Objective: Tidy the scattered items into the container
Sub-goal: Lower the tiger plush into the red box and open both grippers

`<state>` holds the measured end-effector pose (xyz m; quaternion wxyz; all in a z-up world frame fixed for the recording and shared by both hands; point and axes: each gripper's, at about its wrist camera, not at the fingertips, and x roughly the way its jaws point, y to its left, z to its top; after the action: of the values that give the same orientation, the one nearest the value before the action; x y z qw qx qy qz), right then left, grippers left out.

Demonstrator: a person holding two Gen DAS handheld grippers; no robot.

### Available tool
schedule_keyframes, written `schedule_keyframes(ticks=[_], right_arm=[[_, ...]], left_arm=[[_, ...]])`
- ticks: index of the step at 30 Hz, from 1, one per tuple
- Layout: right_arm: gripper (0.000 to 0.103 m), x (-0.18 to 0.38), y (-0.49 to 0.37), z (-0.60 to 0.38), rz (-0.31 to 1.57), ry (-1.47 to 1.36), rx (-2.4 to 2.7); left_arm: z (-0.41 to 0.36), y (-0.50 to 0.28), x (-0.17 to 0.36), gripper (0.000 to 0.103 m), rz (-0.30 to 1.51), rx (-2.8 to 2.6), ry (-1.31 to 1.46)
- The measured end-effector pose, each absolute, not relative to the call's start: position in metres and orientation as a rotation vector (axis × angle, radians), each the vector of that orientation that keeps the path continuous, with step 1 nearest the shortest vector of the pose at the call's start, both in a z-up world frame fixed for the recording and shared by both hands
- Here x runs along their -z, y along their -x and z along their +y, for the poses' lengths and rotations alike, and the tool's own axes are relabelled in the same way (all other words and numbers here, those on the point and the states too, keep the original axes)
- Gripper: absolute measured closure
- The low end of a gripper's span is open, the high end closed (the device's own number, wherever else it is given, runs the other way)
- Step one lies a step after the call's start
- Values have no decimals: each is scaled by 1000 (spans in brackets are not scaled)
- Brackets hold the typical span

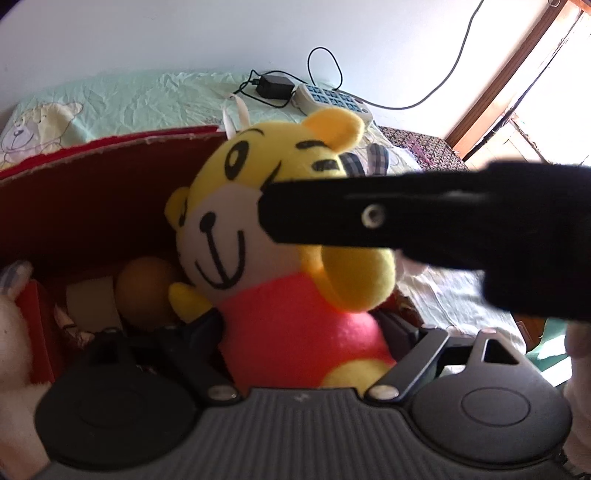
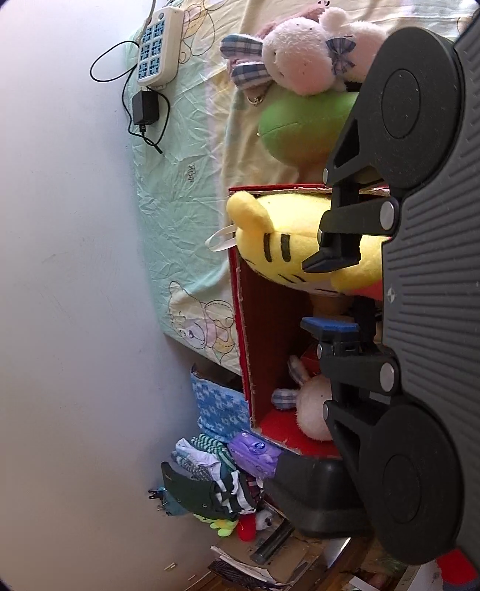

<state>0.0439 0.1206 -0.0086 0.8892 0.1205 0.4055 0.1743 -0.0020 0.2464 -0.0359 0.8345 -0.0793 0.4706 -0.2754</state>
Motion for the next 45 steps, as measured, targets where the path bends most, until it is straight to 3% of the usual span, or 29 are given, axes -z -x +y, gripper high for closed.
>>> schedule_keyframes(ticks=[6,16,45], right_arm=[[88,20,-48,118,895,-235,-319],[92,35,-54,113,928,-211,-290],[90,29,-45,111,900,-227,-281]], left_arm=[[265,15,24,19,978,591,223],[249,20,31,18,1008,580,191],[253,32,-3,17,1006,431,67]])
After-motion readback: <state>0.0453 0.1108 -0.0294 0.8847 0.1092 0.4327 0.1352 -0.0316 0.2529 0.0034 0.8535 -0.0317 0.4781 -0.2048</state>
